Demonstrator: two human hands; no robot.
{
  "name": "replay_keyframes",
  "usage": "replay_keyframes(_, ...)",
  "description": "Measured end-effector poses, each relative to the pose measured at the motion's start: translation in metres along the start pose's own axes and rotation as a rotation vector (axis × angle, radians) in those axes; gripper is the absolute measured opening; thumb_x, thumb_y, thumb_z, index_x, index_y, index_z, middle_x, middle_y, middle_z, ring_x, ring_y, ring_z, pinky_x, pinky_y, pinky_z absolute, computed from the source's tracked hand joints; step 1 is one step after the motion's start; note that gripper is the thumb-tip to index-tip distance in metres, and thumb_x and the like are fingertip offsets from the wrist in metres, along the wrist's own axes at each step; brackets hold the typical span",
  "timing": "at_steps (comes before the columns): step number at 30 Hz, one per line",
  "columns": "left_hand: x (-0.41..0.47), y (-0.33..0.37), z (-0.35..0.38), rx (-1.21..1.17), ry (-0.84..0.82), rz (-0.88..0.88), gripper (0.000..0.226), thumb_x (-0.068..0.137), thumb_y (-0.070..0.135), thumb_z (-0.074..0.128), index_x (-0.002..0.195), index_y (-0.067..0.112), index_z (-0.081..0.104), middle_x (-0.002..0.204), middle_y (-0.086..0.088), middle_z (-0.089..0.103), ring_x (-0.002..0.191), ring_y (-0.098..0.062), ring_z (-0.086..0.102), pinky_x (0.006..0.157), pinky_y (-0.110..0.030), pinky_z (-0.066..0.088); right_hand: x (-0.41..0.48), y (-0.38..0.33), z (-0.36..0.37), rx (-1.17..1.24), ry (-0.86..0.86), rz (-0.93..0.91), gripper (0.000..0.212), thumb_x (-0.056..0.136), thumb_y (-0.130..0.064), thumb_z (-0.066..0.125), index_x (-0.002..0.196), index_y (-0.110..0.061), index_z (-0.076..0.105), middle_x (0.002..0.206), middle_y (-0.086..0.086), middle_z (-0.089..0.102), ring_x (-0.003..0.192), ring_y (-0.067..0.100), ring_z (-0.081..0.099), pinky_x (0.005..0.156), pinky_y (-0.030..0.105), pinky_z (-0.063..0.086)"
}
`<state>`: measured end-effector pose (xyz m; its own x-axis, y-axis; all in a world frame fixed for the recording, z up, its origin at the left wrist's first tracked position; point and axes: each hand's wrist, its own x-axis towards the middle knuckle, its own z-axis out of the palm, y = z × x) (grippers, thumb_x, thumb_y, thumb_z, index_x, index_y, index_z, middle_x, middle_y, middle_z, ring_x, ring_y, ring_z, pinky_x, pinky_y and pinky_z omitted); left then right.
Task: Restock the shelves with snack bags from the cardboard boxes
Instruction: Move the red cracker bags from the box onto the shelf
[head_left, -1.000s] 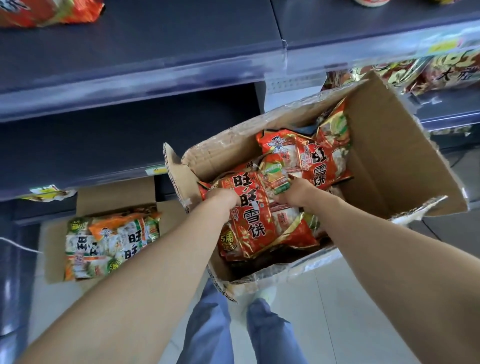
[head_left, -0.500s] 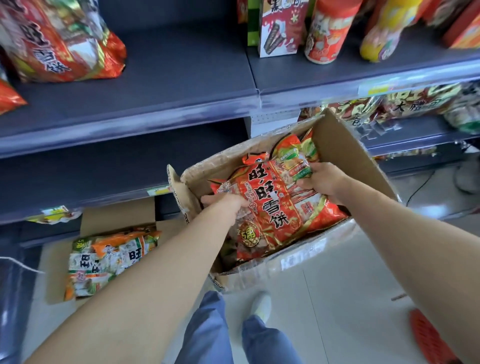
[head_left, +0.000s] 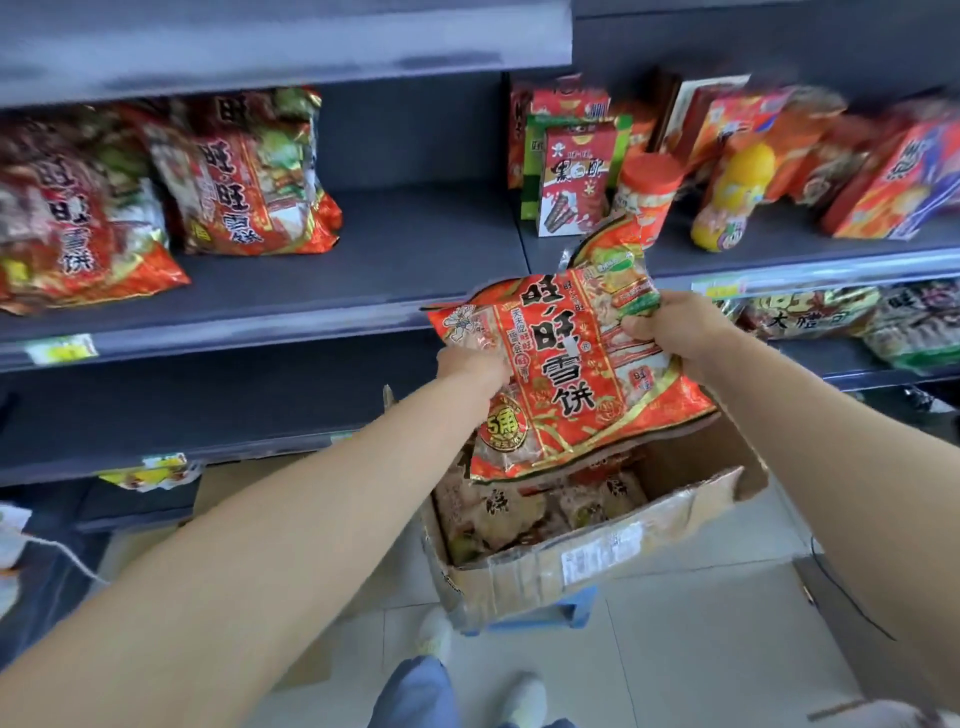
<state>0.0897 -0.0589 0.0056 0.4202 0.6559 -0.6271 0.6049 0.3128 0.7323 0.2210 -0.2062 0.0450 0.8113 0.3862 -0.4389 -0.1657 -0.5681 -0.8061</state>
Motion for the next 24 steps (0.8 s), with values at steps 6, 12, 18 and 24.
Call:
replay_keyframes(6, 0.015, 0.049, -0.063, 0.029, 0.207, 0.16, 0.046, 0.091, 0.01, 0.06, 0.133, -0.001, 0.045, 0.12, -0.011, 0.061, 0.092, -0.023, 0.061, 0.062, -0.025, 0.045, -0.001, -0.059, 0.045, -0.02, 0.075, -0.172, 0.018, 0.092, -0.012, 0.058, 0.108, -0.006, 0.063, 0.109, 0.017, 0.067, 0.093, 0.028, 0.062, 0.089, 0.044, 0.053)
replay_keyframes(12, 0.055, 0.081, -0.118, 0.08, 0.301, 0.233, 0.027, 0.09, 0.002, 0.053, 0.117, 0.001, 0.058, 0.103, -0.009, 0.06, 0.078, -0.02, 0.055, 0.064, -0.028, 0.046, 0.031, -0.108, 0.097, -0.163, 0.123, -0.244, 0.022, 0.095, -0.022, 0.053, 0.113, -0.009, 0.058, 0.086, 0.005, 0.059, 0.073, 0.021, 0.054, 0.073, 0.034, 0.046)
replay_keyframes(18, 0.1, 0.105, -0.147, -0.19, 0.252, 0.259, 0.033, 0.089, 0.006, 0.062, 0.121, 0.014, 0.063, 0.105, -0.001, 0.065, 0.092, -0.018, 0.061, 0.081, -0.029, 0.054, 0.073, -0.134, 0.132, -0.231, 0.226, -0.207, 0.028, 0.094, -0.031, 0.051, 0.114, -0.013, 0.059, 0.106, 0.013, 0.065, 0.1, 0.034, 0.06, 0.084, 0.042, 0.051)
replay_keyframes(24, 0.142, 0.13, -0.147, -0.303, 0.22, 0.314, 0.036, 0.092, 0.01, 0.06, 0.128, 0.016, 0.06, 0.135, -0.003, 0.057, 0.122, -0.021, 0.055, 0.103, -0.036, 0.047, 0.118, -0.142, 0.16, -0.034, 0.287, -0.172, 0.039, 0.096, -0.025, 0.05, 0.13, -0.008, 0.051, 0.114, 0.012, 0.061, 0.092, 0.031, 0.057, 0.069, 0.029, 0.037)
